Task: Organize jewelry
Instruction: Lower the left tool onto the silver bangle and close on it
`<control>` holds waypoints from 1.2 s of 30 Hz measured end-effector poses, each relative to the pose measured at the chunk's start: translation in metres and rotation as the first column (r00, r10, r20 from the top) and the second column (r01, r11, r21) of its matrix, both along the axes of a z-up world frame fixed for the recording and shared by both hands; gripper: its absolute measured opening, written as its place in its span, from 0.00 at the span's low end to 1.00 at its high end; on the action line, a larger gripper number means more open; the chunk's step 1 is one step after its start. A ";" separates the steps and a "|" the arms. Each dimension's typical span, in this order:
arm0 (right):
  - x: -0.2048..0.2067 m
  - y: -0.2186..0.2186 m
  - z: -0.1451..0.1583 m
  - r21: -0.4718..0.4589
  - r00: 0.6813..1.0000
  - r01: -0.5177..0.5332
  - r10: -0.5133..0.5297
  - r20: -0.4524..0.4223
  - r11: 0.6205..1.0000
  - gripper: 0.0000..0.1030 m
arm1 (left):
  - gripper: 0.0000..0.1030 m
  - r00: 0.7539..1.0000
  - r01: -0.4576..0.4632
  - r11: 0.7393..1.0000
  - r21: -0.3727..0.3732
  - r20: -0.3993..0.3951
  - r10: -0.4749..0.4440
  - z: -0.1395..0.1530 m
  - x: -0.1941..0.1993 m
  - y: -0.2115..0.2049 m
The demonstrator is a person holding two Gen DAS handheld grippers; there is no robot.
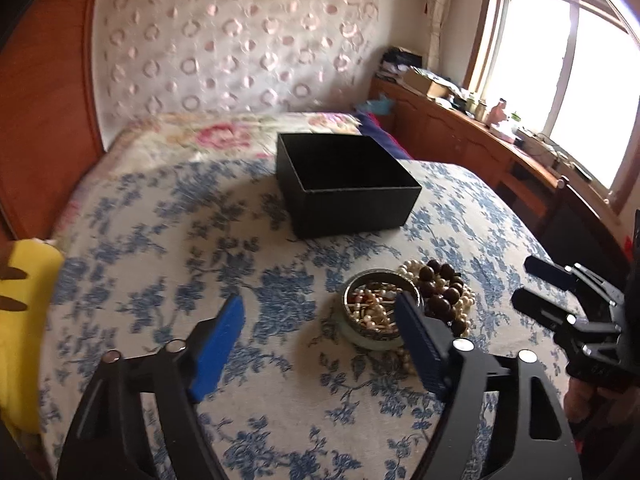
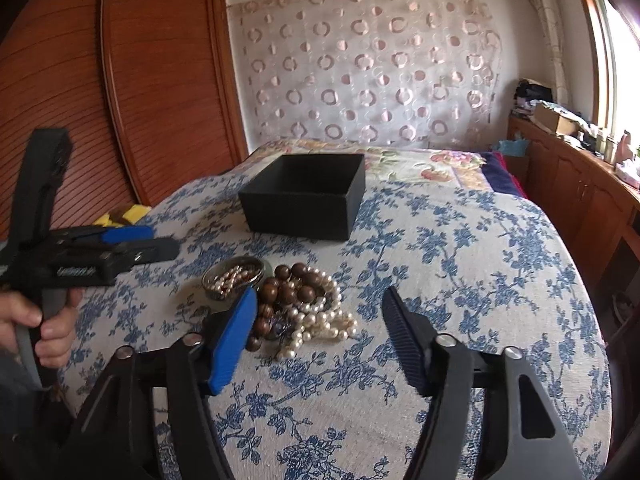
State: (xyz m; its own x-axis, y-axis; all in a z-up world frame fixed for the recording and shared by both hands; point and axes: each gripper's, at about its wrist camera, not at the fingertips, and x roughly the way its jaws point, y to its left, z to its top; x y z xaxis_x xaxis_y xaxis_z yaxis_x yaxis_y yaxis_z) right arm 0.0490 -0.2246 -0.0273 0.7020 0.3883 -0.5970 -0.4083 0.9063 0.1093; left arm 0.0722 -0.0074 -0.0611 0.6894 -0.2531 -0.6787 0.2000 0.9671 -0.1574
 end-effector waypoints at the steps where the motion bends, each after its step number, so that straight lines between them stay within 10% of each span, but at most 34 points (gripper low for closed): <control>1: 0.000 0.001 -0.001 -0.005 1.000 -0.008 0.008 -0.007 1.000 0.60 | 0.64 1.000 0.004 1.000 -0.005 -0.010 -0.004 -0.002 0.003 -0.001; 20: 0.008 0.009 -0.007 -0.019 0.997 -0.067 0.066 -0.050 0.998 0.51 | 0.04 0.986 0.081 0.997 -0.016 -0.142 -0.083 -0.028 0.043 -0.025; 36: 0.038 0.016 -0.015 -0.051 0.990 -0.111 0.106 -0.096 0.992 0.34 | 0.03 1.000 0.021 1.000 -0.019 0.004 -0.021 -0.005 0.012 -0.006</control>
